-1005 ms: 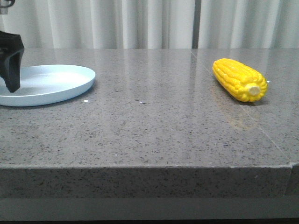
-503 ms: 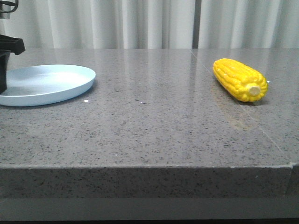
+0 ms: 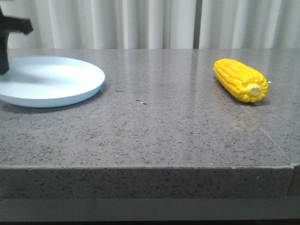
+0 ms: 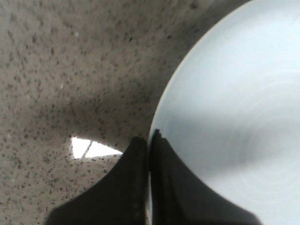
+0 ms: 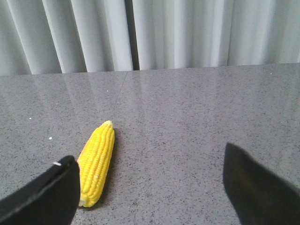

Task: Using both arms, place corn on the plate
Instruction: 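Slide the plate with the left gripper toward the table centre, release, then lift the left gripper away from the plate and withdraw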

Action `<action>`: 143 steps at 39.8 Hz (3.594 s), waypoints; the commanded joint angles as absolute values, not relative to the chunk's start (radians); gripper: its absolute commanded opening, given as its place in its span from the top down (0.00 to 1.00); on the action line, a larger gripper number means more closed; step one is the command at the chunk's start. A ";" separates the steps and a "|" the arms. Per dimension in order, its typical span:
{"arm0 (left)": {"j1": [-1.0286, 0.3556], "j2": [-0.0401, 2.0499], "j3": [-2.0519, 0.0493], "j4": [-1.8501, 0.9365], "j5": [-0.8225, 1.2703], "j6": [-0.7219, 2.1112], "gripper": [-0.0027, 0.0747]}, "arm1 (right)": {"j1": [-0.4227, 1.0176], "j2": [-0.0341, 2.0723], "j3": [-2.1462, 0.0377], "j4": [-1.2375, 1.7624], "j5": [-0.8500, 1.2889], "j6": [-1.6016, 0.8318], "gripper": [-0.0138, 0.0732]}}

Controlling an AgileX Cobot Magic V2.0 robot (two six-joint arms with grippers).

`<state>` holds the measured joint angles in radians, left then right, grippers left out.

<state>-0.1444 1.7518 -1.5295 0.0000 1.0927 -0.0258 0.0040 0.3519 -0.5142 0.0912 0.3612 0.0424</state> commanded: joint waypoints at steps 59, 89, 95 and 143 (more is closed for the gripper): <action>-0.308 1.530 -1.520 0.155 0.968 -0.133 0.99 | 0.000 0.367 -0.548 0.094 0.276 0.034 0.10; -0.177 0.628 -0.603 0.153 0.305 -0.159 0.99 | 0.000 0.367 -0.548 0.094 0.276 0.034 0.10; -0.177 0.437 -0.490 0.160 0.299 -0.159 0.99 | 0.000 0.367 -0.548 0.094 0.276 0.034 0.10; -0.177 0.152 -0.388 0.160 0.303 -0.159 0.99 | 0.131 1.120 -1.078 0.198 0.661 0.034 0.11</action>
